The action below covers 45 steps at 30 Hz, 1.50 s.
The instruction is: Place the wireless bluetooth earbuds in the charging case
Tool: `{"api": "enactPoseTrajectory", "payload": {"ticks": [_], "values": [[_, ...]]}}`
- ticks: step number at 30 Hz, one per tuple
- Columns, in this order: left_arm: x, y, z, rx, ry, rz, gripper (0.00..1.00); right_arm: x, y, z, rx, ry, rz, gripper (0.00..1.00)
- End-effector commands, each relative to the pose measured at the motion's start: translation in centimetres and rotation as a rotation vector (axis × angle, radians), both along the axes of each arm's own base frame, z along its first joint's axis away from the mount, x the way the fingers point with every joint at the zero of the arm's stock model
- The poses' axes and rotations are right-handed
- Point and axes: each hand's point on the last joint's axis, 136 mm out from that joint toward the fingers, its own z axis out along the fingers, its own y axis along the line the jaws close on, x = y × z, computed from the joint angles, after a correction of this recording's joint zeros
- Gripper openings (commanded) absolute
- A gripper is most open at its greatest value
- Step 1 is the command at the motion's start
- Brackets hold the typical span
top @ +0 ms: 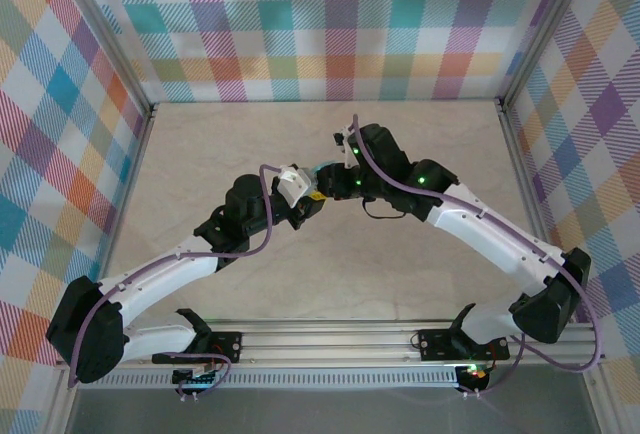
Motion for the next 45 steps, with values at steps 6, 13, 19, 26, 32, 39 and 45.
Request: {"api": "enactPoseTrajectory", "payload": {"ticks": [6,13,19,26,32,39,45], "values": [[-0.3,-0.6,2.8,-0.054,-0.053,-0.018,0.01,0.2,0.2,-0.2,-0.019,0.026,-0.019,0.33],[-0.3,-0.7,2.9,-0.058,-0.053,-0.021,0.01,0.3,0.5,-1.0,-0.038,0.057,-0.015,0.36],[-0.5,-0.6,3.0,-0.060,-0.056,-0.026,0.01,0.7,1.0,-1.1,-0.041,0.055,-0.006,0.34],[-0.5,-0.6,2.8,-0.056,-0.052,-0.024,0.01,1.0,1.7,-1.4,-0.035,0.069,0.014,0.27],[-0.5,-0.5,2.9,-0.056,-0.056,-0.020,0.01,1.0,1.4,-1.5,-0.037,0.063,0.005,0.21],[-0.6,-0.4,2.8,-0.058,-0.052,-0.016,0.01,1.4,0.9,-1.6,-0.046,0.028,-0.016,0.18],[-0.5,-0.4,2.8,-0.064,-0.050,-0.014,0.01,1.6,0.7,-1.7,-0.046,-0.003,-0.026,0.16]]}}
